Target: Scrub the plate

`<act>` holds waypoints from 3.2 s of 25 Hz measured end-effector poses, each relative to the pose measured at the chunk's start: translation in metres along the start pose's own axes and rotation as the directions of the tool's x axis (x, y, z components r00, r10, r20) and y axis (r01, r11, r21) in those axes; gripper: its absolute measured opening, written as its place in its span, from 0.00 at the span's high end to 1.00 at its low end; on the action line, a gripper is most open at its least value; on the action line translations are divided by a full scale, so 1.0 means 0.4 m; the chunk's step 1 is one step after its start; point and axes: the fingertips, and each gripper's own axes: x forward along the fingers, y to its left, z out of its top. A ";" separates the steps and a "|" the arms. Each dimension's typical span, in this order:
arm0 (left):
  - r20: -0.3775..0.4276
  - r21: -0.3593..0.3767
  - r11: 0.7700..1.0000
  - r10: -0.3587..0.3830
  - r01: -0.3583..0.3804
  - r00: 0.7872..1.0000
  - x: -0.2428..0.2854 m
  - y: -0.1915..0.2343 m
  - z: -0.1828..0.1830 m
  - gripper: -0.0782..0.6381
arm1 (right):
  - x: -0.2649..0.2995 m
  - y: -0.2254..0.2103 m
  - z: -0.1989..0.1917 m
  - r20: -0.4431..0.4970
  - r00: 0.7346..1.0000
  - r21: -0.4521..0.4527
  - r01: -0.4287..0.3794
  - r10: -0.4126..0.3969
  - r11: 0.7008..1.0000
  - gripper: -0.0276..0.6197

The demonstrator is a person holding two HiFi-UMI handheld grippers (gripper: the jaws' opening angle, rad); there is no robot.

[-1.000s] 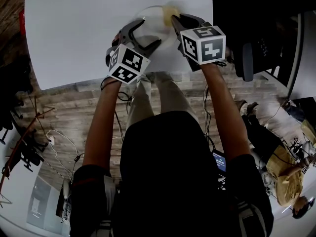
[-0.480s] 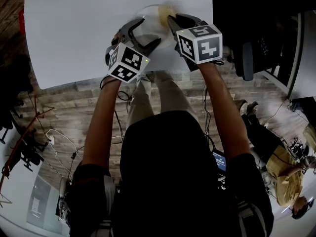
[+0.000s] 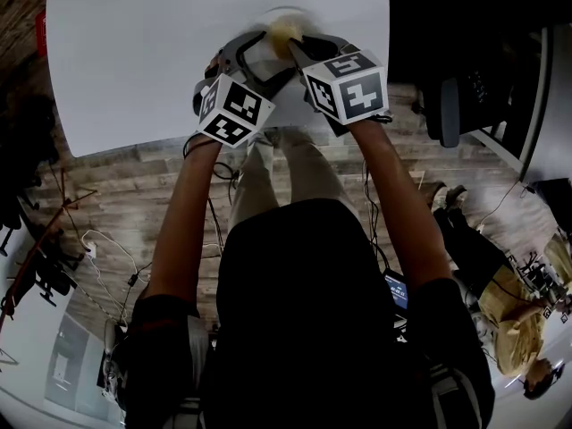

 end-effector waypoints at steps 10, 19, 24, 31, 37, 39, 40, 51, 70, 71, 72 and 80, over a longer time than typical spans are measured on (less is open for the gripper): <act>0.001 0.000 1.000 -0.001 0.001 1.000 0.001 0.005 0.001 0.42 | 0.008 0.023 -0.010 -0.009 1.000 -0.005 -0.013 0.013 1.000 0.89; 0.003 0.001 1.000 0.001 -0.001 1.000 -0.004 0.006 -0.002 0.42 | 0.006 0.022 -0.014 -0.009 1.000 -0.005 -0.003 0.003 1.000 0.89; 0.003 0.001 1.000 0.001 -0.001 1.000 -0.007 0.002 -0.006 0.42 | 0.000 0.013 -0.017 -0.004 1.000 -0.006 0.012 -0.012 1.000 0.89; 0.004 0.003 1.000 0.001 -0.001 1.000 -0.005 0.004 -0.007 0.42 | -0.019 -0.031 -0.010 0.014 0.999 0.019 0.042 -0.043 0.999 0.89; 0.004 0.003 1.000 0.000 0.000 1.000 -0.005 0.006 -0.004 0.42 | -0.044 -0.070 -0.010 0.020 0.997 0.026 0.070 -0.071 0.997 0.89; 0.004 0.003 1.000 0.001 -0.001 1.000 -0.004 0.006 -0.002 0.42 | -0.054 -0.083 -0.009 0.025 0.996 0.029 0.079 -0.080 0.996 0.89; 0.004 0.003 1.000 0.001 -0.001 1.000 -0.004 0.005 -0.001 0.42 | -0.060 -0.090 -0.010 0.027 0.996 0.030 0.085 -0.085 0.996 0.89; 0.003 0.004 1.000 0.001 -0.001 1.000 -0.012 -0.002 -0.005 0.42 | -0.086 -0.110 -0.023 0.044 0.991 0.063 0.121 -0.124 0.991 0.89; 0.004 0.004 1.000 0.001 -0.001 1.000 -0.004 0.001 -0.006 0.42 | -0.066 -0.044 -0.062 0.022 0.997 0.043 0.077 -0.078 0.996 0.89; 0.004 0.004 1.000 0.001 -0.001 1.000 -0.005 0.001 -0.005 0.42 | -0.066 -0.039 -0.064 0.021 0.997 0.045 0.073 -0.074 0.996 0.89; 0.004 0.004 1.000 0.001 -0.001 1.000 -0.006 0.000 -0.004 0.42 | -0.066 -0.034 -0.066 0.019 0.997 0.047 0.070 -0.071 0.996 0.89; 0.004 0.002 1.000 0.001 -0.001 1.000 -0.006 0.004 -0.005 0.42 | -0.062 -0.024 -0.072 0.019 0.998 0.054 0.062 -0.063 0.997 0.89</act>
